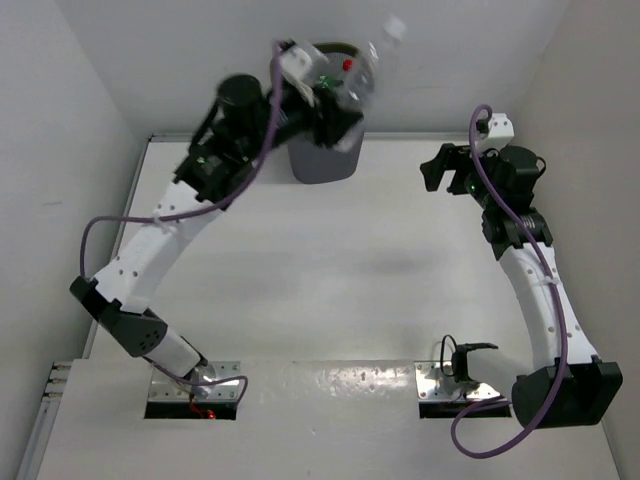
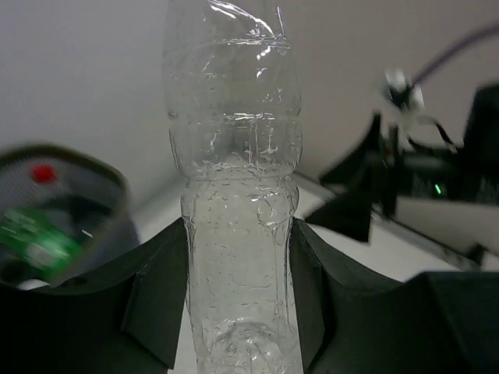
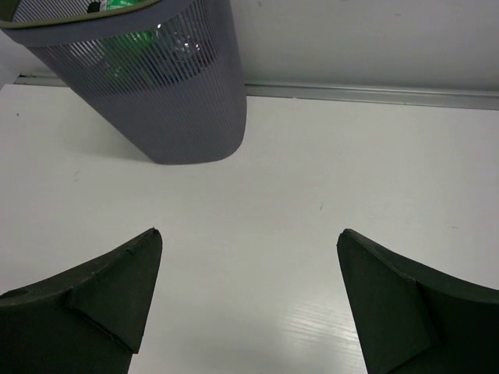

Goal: Put the plastic bottles in the bin

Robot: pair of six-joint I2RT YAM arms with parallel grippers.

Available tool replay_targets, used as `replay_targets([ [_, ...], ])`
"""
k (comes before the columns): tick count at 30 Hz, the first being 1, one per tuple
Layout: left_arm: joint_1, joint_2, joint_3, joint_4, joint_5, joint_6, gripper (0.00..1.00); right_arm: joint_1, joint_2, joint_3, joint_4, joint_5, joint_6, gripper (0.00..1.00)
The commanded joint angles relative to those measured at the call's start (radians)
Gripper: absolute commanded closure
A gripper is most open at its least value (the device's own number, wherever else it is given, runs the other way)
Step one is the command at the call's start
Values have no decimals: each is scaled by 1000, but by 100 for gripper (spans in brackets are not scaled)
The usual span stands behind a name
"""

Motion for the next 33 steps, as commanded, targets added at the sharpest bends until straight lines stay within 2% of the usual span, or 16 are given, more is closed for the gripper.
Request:
replay_targets([
  [1,93,66,154,36,-22,101,88,-2,-14,2,28,-11,15,9],
  [3,145,156,281,60,-50,124,88,0,-6,8,22,-16,20,9],
  [8,226,302,379,187,-122,96,93,1,22,19,17,-17,23,10],
  [21,360,586,419,336,-166,15,94,1,22,-27,14,-20,4,10],
  [27,378,624,430,336,-185,62,92,1,20,-28,2,-25,0,10],
  [28,378,624,430,318,-162,80,87,1,20,-28,5,-25,1,10],
  [29,378,635,456,298,-147,81,61,0,20,-25,-1,-30,6,10],
  [32,378,635,502,203,-94,113,13,0,22,-13,-6,-37,6,9],
  [33,365,623,521,174,-94,128,0,1,23,-7,-9,-37,7,9],
])
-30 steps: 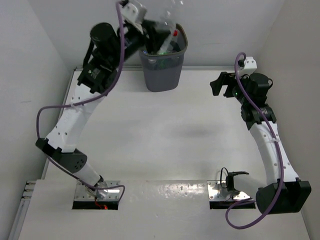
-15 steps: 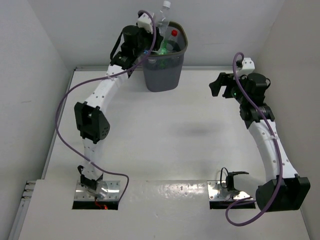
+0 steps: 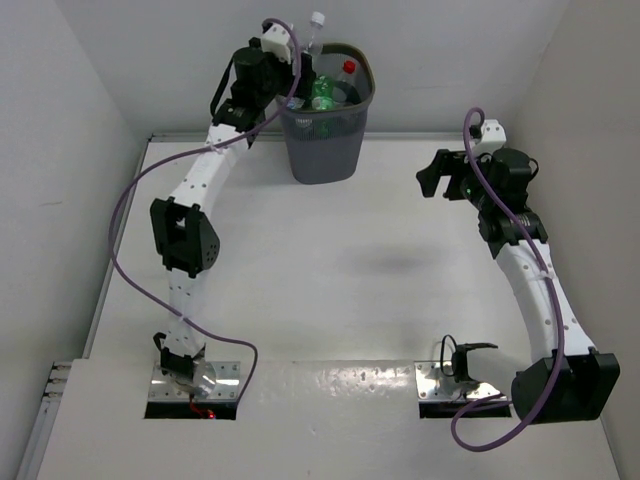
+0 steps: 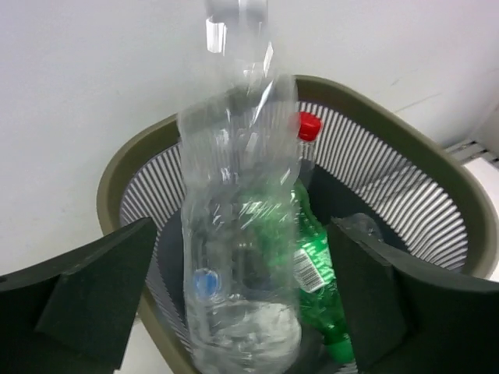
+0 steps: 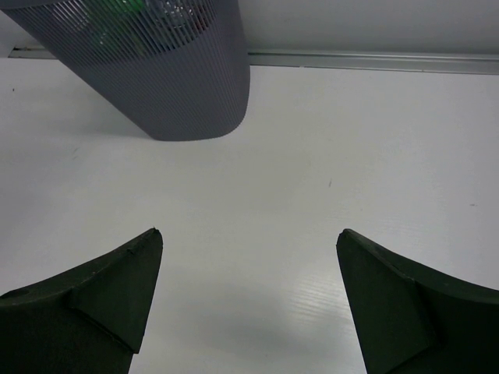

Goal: Put the plastic bottles in the bin

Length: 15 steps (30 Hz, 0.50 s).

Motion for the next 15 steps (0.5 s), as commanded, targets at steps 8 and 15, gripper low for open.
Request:
replay_targets([
  [8,-49,-277,90,-127,16,78,0,3,17,103,-40,-40,8,7],
  [15,37,-490,-86,-516,31,66,0,-11,3,200,-271,-73,-66,0],
])
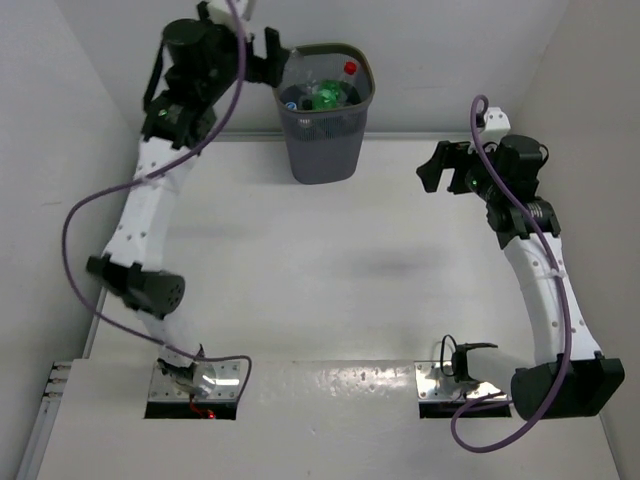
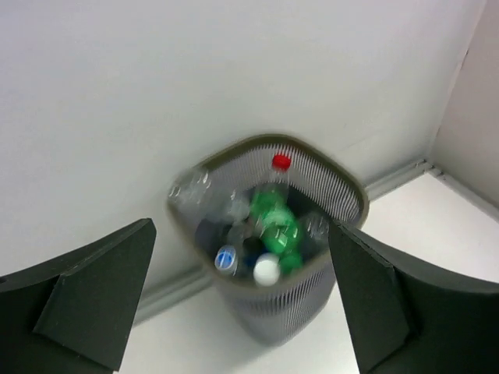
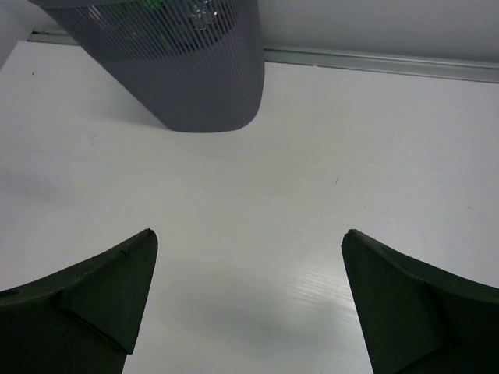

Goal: Put the plastic bottles in the bin

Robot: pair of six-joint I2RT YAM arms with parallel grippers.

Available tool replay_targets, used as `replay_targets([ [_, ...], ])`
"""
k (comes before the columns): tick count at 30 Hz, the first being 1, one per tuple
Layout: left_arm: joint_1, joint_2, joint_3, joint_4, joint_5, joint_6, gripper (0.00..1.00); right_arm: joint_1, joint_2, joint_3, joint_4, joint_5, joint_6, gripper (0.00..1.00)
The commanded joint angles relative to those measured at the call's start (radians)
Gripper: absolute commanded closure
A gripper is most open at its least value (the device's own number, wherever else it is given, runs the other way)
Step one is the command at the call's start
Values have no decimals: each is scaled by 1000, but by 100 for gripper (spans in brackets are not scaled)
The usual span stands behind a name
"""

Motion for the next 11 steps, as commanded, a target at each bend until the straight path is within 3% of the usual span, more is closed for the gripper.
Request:
replay_targets([
  [1,65,-182,-205,-218,18,16,0,-16,-22,70,-142,-44,-60,0],
  [4,85,-306,-510,-240,9,39,0,-44,-30,73,-244,-49,-80,0],
  [7,103,-417,-697,-254,12,53,0,-68,-47,49,-309,-53,-100,0],
  [11,151,-480,-781,-254,44,30,0,-91,-40,57,-393,-59,-91,0],
])
